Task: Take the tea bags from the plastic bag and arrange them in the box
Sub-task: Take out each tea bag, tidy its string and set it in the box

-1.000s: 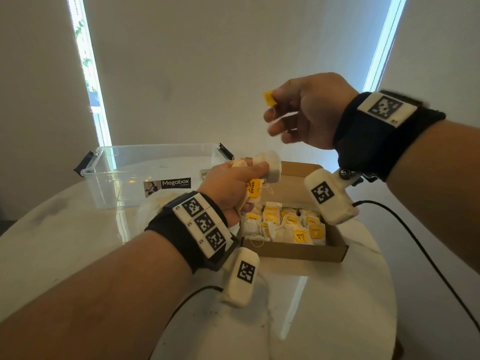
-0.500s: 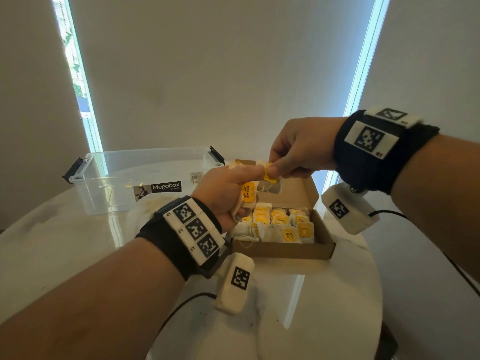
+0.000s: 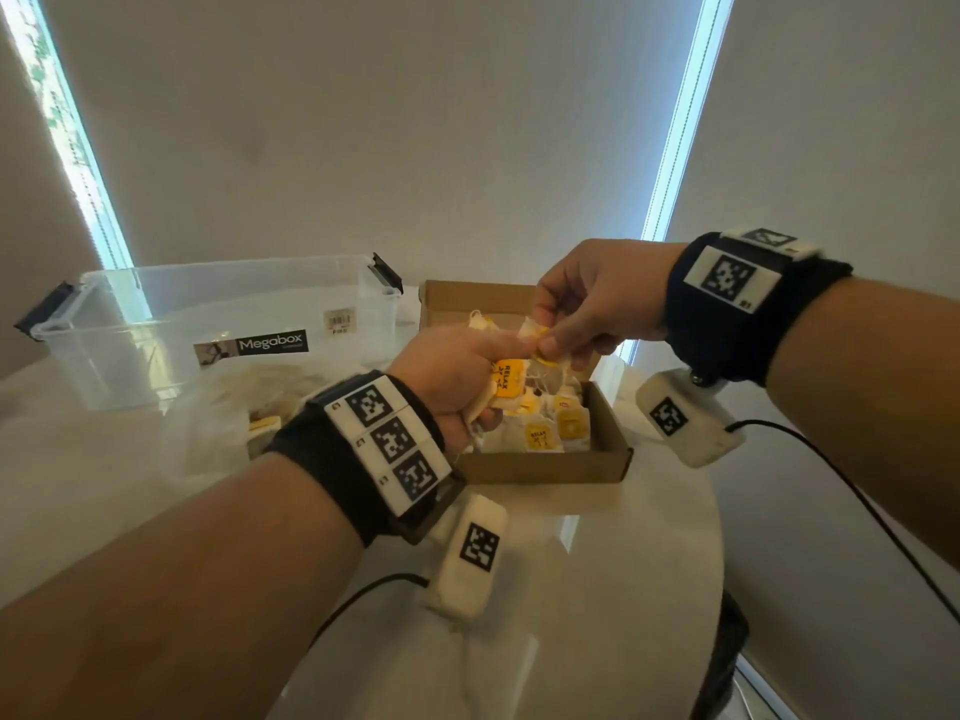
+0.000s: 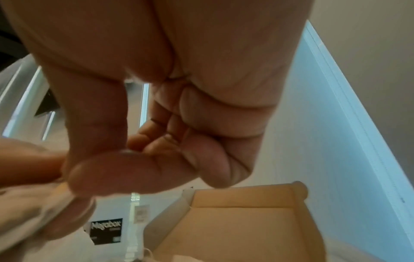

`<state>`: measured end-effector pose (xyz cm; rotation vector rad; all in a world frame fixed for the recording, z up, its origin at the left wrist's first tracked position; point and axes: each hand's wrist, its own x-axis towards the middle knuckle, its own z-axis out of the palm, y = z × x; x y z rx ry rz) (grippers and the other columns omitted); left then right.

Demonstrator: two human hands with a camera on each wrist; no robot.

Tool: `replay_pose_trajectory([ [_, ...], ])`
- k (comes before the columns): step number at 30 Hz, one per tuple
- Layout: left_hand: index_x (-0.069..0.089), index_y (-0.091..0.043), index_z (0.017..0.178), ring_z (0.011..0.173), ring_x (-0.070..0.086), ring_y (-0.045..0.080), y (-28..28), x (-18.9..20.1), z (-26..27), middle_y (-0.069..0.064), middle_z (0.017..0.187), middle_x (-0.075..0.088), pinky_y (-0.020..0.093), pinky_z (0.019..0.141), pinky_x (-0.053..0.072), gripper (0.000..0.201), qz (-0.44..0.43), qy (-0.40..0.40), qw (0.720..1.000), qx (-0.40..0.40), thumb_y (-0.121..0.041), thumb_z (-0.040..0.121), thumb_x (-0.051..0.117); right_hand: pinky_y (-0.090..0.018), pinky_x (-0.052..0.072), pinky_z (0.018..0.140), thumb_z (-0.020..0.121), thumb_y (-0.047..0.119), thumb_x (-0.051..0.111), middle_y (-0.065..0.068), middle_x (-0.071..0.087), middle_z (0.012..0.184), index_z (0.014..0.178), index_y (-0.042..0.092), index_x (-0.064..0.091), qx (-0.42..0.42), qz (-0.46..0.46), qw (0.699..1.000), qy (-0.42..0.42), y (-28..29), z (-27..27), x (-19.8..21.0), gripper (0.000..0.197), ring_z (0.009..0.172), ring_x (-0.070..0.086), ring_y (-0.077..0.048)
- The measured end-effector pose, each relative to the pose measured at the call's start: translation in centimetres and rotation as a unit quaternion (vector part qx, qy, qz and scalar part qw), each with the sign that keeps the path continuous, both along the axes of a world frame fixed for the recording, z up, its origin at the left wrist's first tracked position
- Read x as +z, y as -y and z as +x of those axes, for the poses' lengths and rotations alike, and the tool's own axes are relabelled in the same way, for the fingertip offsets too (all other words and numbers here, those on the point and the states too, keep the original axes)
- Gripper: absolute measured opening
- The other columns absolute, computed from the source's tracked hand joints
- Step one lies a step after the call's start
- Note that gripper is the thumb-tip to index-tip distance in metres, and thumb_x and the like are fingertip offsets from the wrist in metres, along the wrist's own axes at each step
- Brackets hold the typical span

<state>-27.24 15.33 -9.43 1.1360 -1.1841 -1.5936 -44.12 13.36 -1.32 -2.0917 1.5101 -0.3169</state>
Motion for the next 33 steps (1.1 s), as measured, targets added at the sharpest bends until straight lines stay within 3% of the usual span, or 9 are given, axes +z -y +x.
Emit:
replay_pose_trajectory([
  [7,0.063,-0.003,0.114,0.046,0.051,0.013,0.6,-1.0,0.0,0.007,0.08,0.076,0.022,0.047,0.036,0.029,0.051,0.251,0.965,-0.061,-0.026,0.096,0.062,-0.024,0.052,0.061,0.08,0.025,0.083,0.009,0.07,0.062,0.084,0.022,0.069,-0.055,0.006,0.972,-0.23,1.9,-2.5,-3.5,0.014,0.048,0.063,-0.002],
  [11,0.066,-0.006,0.104,0.044,0.056,0.013,0.5,-2.1,-0.5,0.007,0.081,0.076,0.02,0.036,0.042,0.024,0.015,0.378,0.921,-0.092,-0.027,0.094,0.066,-0.021,0.05,0.059,0.083,0.026,0.081,0.008,0.07,0.071,0.083,0.025,0.067,-0.027,0.025,0.963,-0.267,2.6,-1.7,-5.4,0.014,0.053,0.063,-0.003],
  [14,0.063,-0.014,0.086,0.057,0.058,0.013,0.7,-2.9,-0.7,0.004,0.08,0.066,0.022,0.043,0.051,0.014,-0.026,0.38,0.922,-0.068,-0.022,0.085,0.073,-0.017,0.047,0.052,0.086,0.021,0.078,0.009,0.067,0.067,0.082,0.026,0.065,-0.01,0.038,0.959,-0.28,2.9,-1.3,-5.6,0.014,0.053,0.062,-0.003],
  [17,0.064,-0.008,0.106,0.054,0.06,0.015,1.1,-2.7,-0.6,0.009,0.092,0.073,0.021,0.038,0.048,0.022,-0.01,0.419,0.902,-0.101,-0.026,0.093,0.066,-0.016,0.046,0.052,0.087,0.017,0.076,0.008,0.065,0.069,0.081,0.026,0.064,-0.001,0.045,0.955,-0.294,3.2,-0.9,-6.0,0.016,0.056,0.061,-0.004],
  [19,0.062,-0.004,0.12,0.06,0.063,0.019,1.1,-2.6,-0.5,0.015,0.106,0.075,0.02,0.035,0.045,0.034,0.004,0.431,0.893,-0.127,-0.029,0.097,0.061,-0.017,0.049,0.06,0.087,0.019,0.077,0.006,0.066,0.076,0.084,0.024,0.065,-0.009,0.037,0.948,-0.317,3.3,-0.6,-6.6,0.013,0.062,0.061,-0.006],
  [25,0.065,-0.01,0.118,0.05,0.061,0.012,0.8,-2.9,-0.3,0.008,0.094,0.071,0.019,0.039,0.047,0.025,-0.05,0.45,0.883,-0.119,-0.023,0.097,0.06,-0.03,0.056,0.088,0.082,0.026,0.081,0.0,0.071,0.096,0.101,0.017,0.074,-0.037,-0.007,0.938,-0.345,3.9,-0.3,-8.3,0.022,0.08,0.061,-0.013],
  [29,0.066,-0.012,0.114,0.059,0.061,0.017,0.7,-2.4,0.0,0.007,0.088,0.074,0.022,0.045,0.047,0.022,-0.031,0.411,0.905,-0.104,-0.025,0.096,0.063,-0.033,0.057,0.092,0.087,0.029,0.075,-0.005,0.074,0.104,0.104,0.012,0.073,-0.045,-0.031,0.929,-0.366,4.3,-0.2,-9.3,0.024,0.096,0.069,-0.021],
  [31,0.063,-0.012,0.119,0.044,0.056,0.012,0.7,-2.2,0.0,0.001,0.07,0.075,0.018,0.038,0.041,0.026,-0.015,0.401,0.908,-0.122,-0.028,0.1,0.056,-0.036,0.058,0.092,0.081,0.038,0.08,-0.006,0.074,0.101,0.102,0.012,0.073,-0.054,-0.028,0.926,-0.372,4.4,-0.1,-9.4,0.034,0.096,0.07,-0.023],
  [33,0.059,-0.008,0.12,0.038,0.051,0.01,0.7,-1.7,0.2,0.0,0.062,0.07,0.017,0.034,0.036,0.031,0.047,0.293,0.95,-0.094,-0.03,0.099,0.057,-0.036,0.058,0.091,0.076,0.043,0.083,-0.005,0.073,0.099,0.101,0.013,0.07,-0.069,-0.027,0.927,-0.368,4.1,-0.1,-8.9,0.041,0.094,0.069,-0.023],
])
